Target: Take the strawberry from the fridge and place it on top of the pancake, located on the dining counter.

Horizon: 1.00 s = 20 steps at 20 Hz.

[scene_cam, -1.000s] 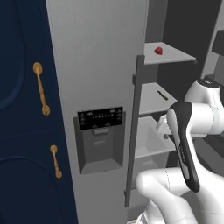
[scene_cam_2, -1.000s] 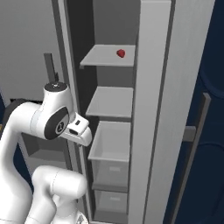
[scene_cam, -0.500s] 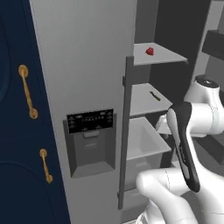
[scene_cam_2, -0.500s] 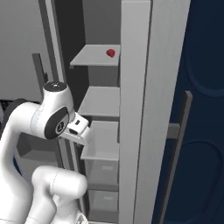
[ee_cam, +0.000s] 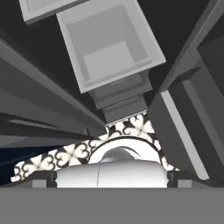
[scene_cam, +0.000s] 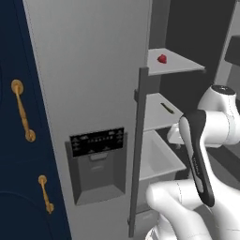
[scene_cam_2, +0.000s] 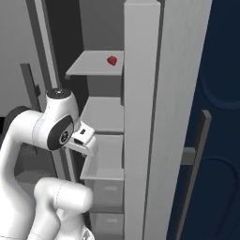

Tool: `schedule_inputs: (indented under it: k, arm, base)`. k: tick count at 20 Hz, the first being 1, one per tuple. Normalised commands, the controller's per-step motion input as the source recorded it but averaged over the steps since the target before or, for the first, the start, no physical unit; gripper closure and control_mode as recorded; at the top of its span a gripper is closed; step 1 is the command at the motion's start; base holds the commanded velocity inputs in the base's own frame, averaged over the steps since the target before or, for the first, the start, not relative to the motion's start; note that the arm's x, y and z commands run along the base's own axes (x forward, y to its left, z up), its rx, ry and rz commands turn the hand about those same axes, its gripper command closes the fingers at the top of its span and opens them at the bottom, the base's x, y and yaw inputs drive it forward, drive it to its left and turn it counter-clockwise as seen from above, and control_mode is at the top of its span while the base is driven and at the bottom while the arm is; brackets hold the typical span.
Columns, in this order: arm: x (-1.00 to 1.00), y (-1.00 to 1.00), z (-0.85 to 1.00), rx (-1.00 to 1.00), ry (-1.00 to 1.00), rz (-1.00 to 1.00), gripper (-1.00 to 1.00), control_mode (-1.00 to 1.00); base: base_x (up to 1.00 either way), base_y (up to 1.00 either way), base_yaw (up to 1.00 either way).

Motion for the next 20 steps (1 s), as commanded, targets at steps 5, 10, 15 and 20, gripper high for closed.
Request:
schedule_inputs:
  k: [5,10,15,20]
  arm:
    - [0.0,0.0,0.0,0.0,0.0,0.0,-1.0,1.0]
    - [0.0,0.0,0.0,0.0,0.0,0.0,-1.0,1.0]
    - [0.0,0.0,0.0,0.0,0.0,0.0,-1.0,1.0]
    - [0.0,0.0,0.0,0.0,0.0,0.0,-1.0,1.0]
  base:
    - [0.47,-0.2,0.0]
    - [0.3,-0.27,0.0]
    - [0.18,-0.45,0.0]
    - [0.08,-0.4,0.0]
